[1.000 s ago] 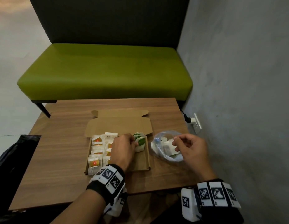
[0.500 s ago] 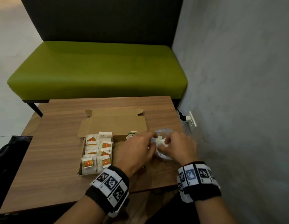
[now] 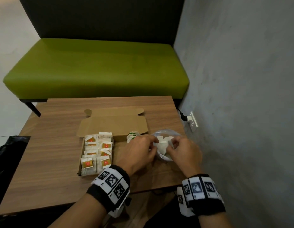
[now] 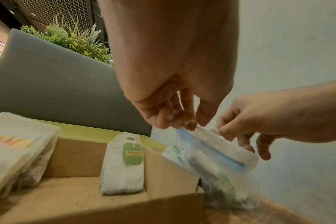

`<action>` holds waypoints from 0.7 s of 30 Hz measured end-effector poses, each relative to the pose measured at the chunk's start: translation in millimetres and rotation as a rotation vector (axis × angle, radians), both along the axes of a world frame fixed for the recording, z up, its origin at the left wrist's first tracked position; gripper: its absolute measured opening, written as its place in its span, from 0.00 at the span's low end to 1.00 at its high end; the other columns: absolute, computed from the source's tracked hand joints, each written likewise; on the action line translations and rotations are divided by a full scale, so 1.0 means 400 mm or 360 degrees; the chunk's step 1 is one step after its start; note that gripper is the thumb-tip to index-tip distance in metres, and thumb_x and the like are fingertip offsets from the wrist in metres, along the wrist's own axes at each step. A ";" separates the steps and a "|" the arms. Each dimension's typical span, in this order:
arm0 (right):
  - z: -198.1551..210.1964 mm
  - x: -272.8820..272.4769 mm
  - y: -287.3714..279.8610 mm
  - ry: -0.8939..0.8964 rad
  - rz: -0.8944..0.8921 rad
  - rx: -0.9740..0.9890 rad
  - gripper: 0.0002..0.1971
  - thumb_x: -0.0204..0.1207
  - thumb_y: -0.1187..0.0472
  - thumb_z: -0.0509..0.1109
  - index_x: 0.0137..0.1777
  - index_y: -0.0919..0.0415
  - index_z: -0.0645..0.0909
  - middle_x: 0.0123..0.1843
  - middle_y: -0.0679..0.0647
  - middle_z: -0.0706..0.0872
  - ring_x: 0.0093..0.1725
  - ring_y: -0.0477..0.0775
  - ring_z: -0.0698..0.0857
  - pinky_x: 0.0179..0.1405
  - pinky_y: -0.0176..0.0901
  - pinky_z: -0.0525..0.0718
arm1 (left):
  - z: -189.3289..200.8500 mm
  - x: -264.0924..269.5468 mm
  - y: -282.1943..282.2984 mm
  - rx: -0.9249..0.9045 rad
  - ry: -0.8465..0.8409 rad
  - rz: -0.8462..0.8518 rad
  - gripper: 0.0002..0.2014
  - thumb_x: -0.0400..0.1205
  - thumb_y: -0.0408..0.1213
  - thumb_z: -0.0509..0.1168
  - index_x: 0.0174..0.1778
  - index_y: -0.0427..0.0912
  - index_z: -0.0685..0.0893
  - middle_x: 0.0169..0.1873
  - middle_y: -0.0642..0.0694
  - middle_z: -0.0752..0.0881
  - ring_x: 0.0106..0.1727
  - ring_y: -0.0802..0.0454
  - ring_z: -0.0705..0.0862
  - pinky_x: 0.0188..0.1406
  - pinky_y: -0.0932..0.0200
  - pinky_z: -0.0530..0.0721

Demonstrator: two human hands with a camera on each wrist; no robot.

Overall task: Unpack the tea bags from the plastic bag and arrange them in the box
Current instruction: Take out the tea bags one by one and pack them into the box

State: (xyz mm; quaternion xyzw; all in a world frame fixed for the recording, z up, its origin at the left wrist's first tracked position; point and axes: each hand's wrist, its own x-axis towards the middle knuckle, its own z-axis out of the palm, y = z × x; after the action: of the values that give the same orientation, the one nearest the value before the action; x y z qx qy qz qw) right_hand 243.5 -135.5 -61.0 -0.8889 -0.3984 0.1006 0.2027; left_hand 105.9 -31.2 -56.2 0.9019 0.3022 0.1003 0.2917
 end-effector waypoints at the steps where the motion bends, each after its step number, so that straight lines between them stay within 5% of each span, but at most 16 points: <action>1: 0.002 0.003 -0.016 0.0156 -0.0072 0.0154 0.05 0.76 0.53 0.75 0.49 0.47 0.83 0.43 0.42 0.85 0.41 0.42 0.84 0.36 0.38 0.84 | 0.001 0.000 0.000 -0.0040 -0.0011 0.0015 0.14 0.85 0.44 0.63 0.65 0.53 0.84 0.47 0.58 0.87 0.40 0.64 0.80 0.38 0.70 0.76; 7: 0.061 -0.014 -0.077 0.1389 -0.0478 0.1187 0.09 0.75 0.73 0.74 0.53 0.64 0.81 0.44 0.59 0.93 0.39 0.57 0.93 0.31 0.41 0.91 | 0.037 -0.012 -0.028 -0.0348 -0.0165 0.0130 0.13 0.83 0.53 0.65 0.60 0.56 0.85 0.41 0.60 0.86 0.40 0.66 0.83 0.36 0.69 0.78; 11: 0.082 -0.053 -0.080 0.1798 -0.0279 0.1415 0.11 0.71 0.69 0.74 0.53 0.68 0.80 0.48 0.63 0.93 0.43 0.60 0.93 0.35 0.46 0.92 | 0.083 -0.010 -0.068 -0.0879 -0.0657 0.0058 0.09 0.84 0.45 0.67 0.57 0.50 0.87 0.44 0.53 0.90 0.36 0.65 0.84 0.33 0.69 0.79; 14: 0.071 -0.082 -0.077 0.1883 -0.0183 0.1409 0.13 0.67 0.65 0.75 0.51 0.68 0.82 0.49 0.65 0.91 0.44 0.60 0.91 0.35 0.47 0.91 | 0.103 -0.018 -0.086 -0.1186 -0.0934 0.0177 0.07 0.85 0.35 0.67 0.56 0.43 0.88 0.37 0.52 0.91 0.32 0.65 0.84 0.30 0.71 0.79; 18: 0.056 -0.110 -0.082 0.1706 -0.0139 0.1261 0.09 0.73 0.71 0.75 0.52 0.67 0.84 0.50 0.63 0.92 0.47 0.61 0.91 0.37 0.47 0.91 | 0.098 -0.048 -0.095 -0.1073 -0.0999 0.0305 0.07 0.83 0.33 0.69 0.51 0.49 0.89 0.42 0.55 0.92 0.43 0.61 0.89 0.39 0.68 0.84; 21: 0.051 -0.121 -0.086 0.1428 -0.0050 0.1069 0.08 0.74 0.67 0.77 0.51 0.59 0.87 0.48 0.55 0.92 0.48 0.60 0.91 0.40 0.52 0.92 | 0.090 -0.079 -0.084 -0.0875 -0.0806 0.0245 0.06 0.83 0.38 0.69 0.51 0.52 0.89 0.43 0.55 0.91 0.45 0.59 0.87 0.42 0.62 0.87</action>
State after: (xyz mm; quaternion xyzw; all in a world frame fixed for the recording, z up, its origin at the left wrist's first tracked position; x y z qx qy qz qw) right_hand 195.0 -170.0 -40.4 -0.6514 -0.2701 0.3334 0.6258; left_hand 74.3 -64.7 -20.3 0.7114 0.3029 0.2570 0.5798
